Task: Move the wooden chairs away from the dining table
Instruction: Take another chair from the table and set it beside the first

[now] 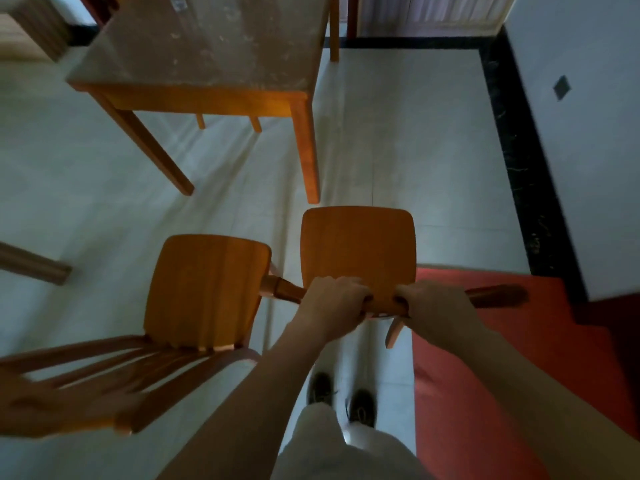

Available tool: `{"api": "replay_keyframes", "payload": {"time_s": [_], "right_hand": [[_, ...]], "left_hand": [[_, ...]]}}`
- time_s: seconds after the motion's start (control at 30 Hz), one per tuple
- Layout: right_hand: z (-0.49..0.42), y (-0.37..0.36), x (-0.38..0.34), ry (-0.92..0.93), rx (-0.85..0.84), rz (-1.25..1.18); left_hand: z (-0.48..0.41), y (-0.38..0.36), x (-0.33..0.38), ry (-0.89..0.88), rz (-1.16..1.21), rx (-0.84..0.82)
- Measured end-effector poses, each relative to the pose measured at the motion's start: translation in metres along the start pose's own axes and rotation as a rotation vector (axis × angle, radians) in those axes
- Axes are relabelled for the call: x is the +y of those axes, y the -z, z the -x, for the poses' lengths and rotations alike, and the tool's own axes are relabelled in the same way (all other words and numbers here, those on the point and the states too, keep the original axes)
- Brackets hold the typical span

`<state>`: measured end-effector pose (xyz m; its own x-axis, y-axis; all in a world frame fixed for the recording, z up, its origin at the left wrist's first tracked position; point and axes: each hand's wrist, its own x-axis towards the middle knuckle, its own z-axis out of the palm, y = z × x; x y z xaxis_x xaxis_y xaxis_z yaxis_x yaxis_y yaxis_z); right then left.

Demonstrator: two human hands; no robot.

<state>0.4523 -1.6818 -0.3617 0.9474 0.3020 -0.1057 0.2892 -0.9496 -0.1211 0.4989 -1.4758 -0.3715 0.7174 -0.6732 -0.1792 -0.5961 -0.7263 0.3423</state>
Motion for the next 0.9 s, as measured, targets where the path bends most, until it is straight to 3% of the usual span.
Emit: {"api": "replay_keyframes", "payload": {"time_s": [0.37,0.5,0.67,0.8,0.9], "right_hand": [[0.077,-0.07,-0.094,-0.039,0.128,-0.009],[0.084,-0.071,-0.114,-0.051,0.034,-0.148],[0.098,-0.059,-0.074,-0.244,-0.244,-0.066],[0.088,-0.061,-0.071,-0.137,-0.271,-0.201],[0.087,-0.064,-0.074,-0.081,-0.337,-0.155]], "left_hand": [[0.107,-0.063,-0.005,-0.033,-0.05,0.015],[0.133,-0.058,-0.023,-0.029,0.032,-0.025],[0.136,-0.027,-0.069,0.032,0.008,-0.196],[0.118,-0.021,-0.067,0.146,0.13,-0.469],[0.117,-0.027,-0.061,0.079,-0.034,-0.623]]}}
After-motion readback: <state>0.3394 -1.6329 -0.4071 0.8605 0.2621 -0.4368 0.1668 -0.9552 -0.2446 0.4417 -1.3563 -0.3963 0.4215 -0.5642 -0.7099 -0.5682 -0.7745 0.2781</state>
